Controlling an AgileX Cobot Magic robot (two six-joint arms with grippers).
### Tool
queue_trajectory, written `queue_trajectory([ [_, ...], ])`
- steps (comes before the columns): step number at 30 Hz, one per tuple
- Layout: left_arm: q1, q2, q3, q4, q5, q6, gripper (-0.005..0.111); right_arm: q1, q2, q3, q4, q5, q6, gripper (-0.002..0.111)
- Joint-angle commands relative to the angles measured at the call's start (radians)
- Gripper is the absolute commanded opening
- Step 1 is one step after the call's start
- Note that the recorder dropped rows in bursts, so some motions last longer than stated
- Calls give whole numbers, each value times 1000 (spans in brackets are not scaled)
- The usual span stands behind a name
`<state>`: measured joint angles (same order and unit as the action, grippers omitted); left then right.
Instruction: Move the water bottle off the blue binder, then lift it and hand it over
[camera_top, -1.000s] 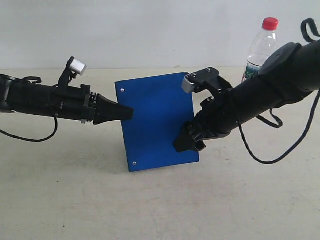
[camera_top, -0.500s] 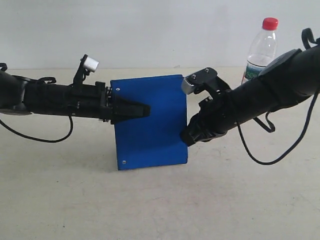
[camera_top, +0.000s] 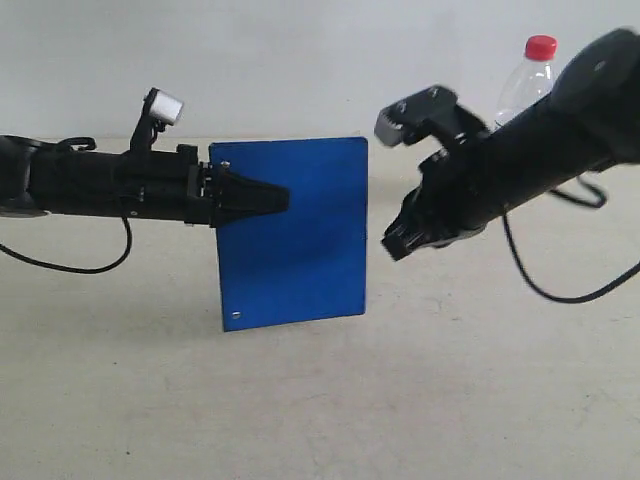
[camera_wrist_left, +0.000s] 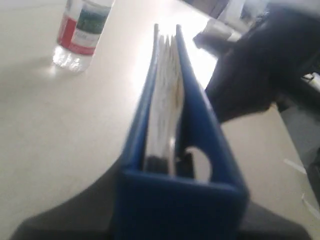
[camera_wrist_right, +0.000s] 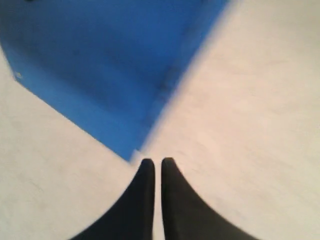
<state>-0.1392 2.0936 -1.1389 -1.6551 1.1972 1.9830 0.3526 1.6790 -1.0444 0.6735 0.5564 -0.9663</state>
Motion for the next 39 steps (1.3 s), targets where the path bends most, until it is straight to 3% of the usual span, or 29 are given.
queue_trajectory([
  [1,11,-120,95,22,-141,5,4,-7,-135,10,-507,-2,524,0],
  [4,-13,-219,190,22,-197,32,4,-7,-183,10,-802,36,846,0],
  [6,-32,-302,266,3,-216,48,4,-7,-208,10,-888,63,942,0],
  [10,-57,-448,425,-89,-225,95,4,-5,-288,10,-889,68,949,0],
  [17,-62,-766,630,-89,-252,107,4,-5,-518,10,-889,57,966,0],
  [25,-62,-1064,577,-89,-506,-34,4,-5,-694,10,-889,130,966,0],
  [33,-62,-1147,556,-89,-545,-60,5,-5,-714,10,-892,182,961,0],
  [36,-62,-1147,556,-89,-568,-60,15,-5,-714,10,-892,186,958,0],
  [39,-62,-1147,556,-89,-572,-60,37,-5,-714,10,-892,190,958,0],
])
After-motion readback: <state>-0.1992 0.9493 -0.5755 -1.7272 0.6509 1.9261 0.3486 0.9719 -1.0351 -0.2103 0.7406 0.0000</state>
